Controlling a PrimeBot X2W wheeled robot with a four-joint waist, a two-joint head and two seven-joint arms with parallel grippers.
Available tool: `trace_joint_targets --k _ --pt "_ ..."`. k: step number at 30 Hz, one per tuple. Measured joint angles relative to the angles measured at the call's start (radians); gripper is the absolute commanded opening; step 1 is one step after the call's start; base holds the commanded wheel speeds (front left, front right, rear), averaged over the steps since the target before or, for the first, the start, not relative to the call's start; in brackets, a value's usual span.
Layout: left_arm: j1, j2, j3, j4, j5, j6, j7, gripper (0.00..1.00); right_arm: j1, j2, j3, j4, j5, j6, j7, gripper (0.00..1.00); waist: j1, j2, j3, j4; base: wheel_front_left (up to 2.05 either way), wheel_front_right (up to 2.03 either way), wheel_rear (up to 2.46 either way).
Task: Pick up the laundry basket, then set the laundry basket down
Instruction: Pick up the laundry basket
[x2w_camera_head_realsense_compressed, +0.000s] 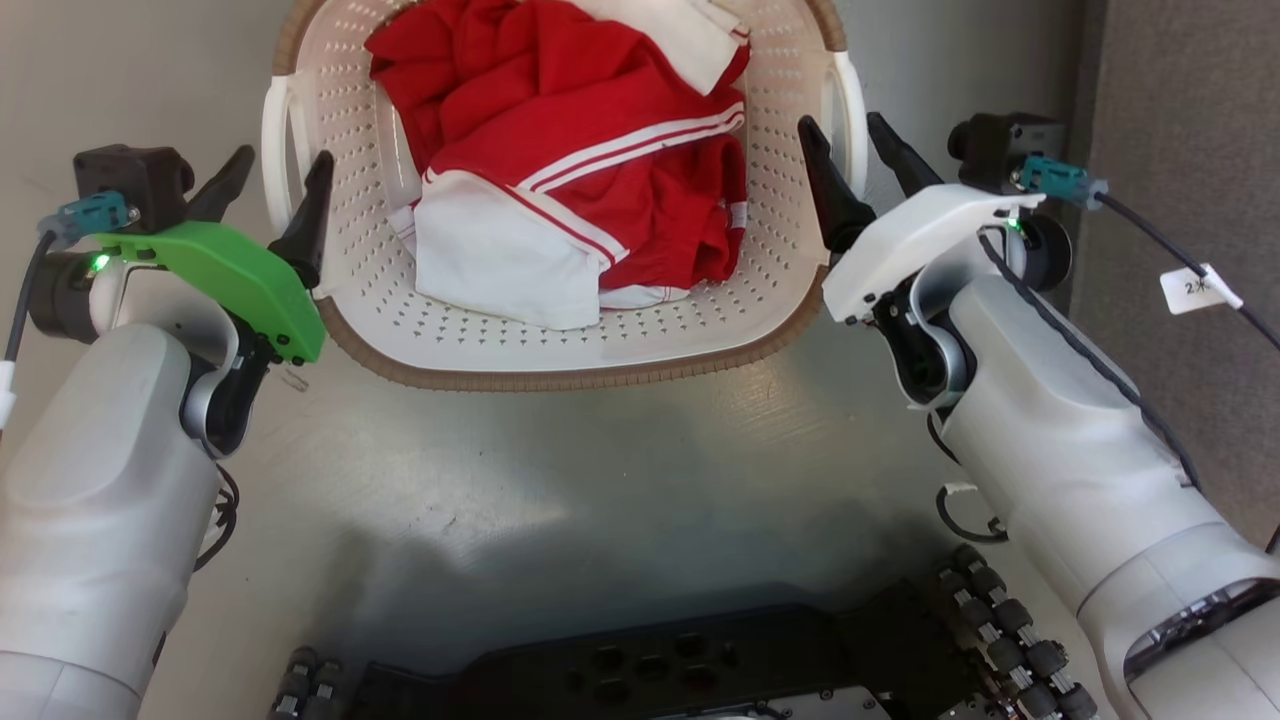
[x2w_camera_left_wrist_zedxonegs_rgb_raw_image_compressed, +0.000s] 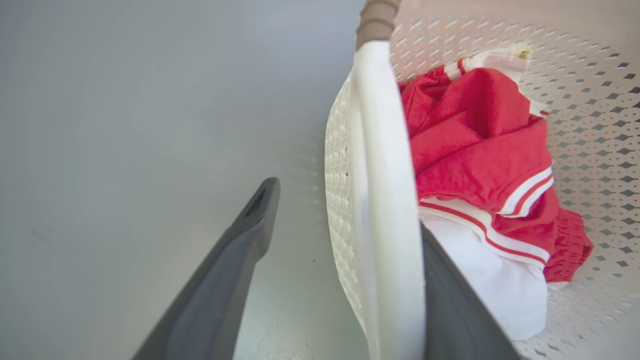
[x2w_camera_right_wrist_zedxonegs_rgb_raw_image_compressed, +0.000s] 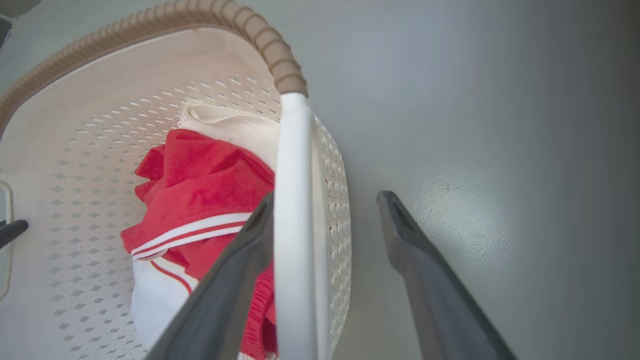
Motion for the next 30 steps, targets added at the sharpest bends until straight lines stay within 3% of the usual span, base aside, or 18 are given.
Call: trace_joint_targets --k 2,4,7,9,10,11,12,13,14,30 --pt "-0.007 -0.002 -0.013 0.009 -0.005 -0.005 -0.001 1.00 -0.007 0.000 0.010 0.012 0.010 0.000 0.000 1.00 0.0000 0.0000 0.005 0.003 0.00 0.00 0.00" --pt "-0.009 -0.002 -0.016 0.010 -0.008 -0.007 -0.001 1.00 -0.010 0.000 0.015 0.018 0.019 0.000 0.000 0.76 0.0000 0.0000 0.007 0.004 0.00 0.00 0.00" --pt "-0.020 -0.002 -0.029 0.016 -0.014 -0.007 -0.003 1.00 -0.024 -0.001 0.030 0.027 0.037 0.000 0.000 0.70 0.0000 0.0000 0.010 0.006 0.00 0.00 0.00" --pt "-0.028 -0.002 -0.040 0.026 -0.027 -0.007 -0.012 1.00 -0.033 -0.001 0.039 0.034 0.050 0.000 0.000 0.50 0.0000 0.0000 0.011 0.007 0.00 0.00 0.00" --pt "-0.031 -0.002 -0.045 0.030 -0.032 -0.007 -0.012 0.94 -0.037 -0.001 0.043 0.038 0.053 0.000 0.000 0.42 0.0000 0.0000 0.012 0.007 0.00 0.00 0.00" --pt "-0.033 -0.002 -0.049 0.034 -0.037 -0.007 -0.015 0.64 -0.040 -0.001 0.046 0.041 0.056 0.001 0.000 0.08 -0.0001 0.0000 0.012 0.007 0.00 0.00 0.00" --pt "-0.036 -0.003 -0.054 0.035 -0.043 -0.007 -0.017 0.42 -0.042 0.001 0.052 0.042 0.062 0.002 0.000 0.00 -0.0001 0.0000 0.012 0.008 0.00 0.00 0.00" --pt "-0.038 -0.005 -0.059 0.038 -0.047 -0.007 -0.022 0.15 -0.043 0.005 0.058 0.043 0.065 0.002 -0.002 0.00 -0.0001 0.0000 0.013 0.008 0.00 0.00 0.00" --pt "-0.041 -0.007 -0.066 0.040 -0.052 -0.007 -0.024 0.00 -0.045 0.006 0.064 0.044 0.072 0.002 -0.003 0.00 -0.0001 -0.0001 0.013 0.008 0.00 0.00 0.00" --pt "-0.045 -0.035 -0.158 0.122 -0.116 -0.006 -0.056 0.00 -0.056 0.015 0.142 0.115 0.112 0.017 -0.003 0.00 -0.0001 0.0000 -0.072 -0.001 0.00 0.00 0.00"
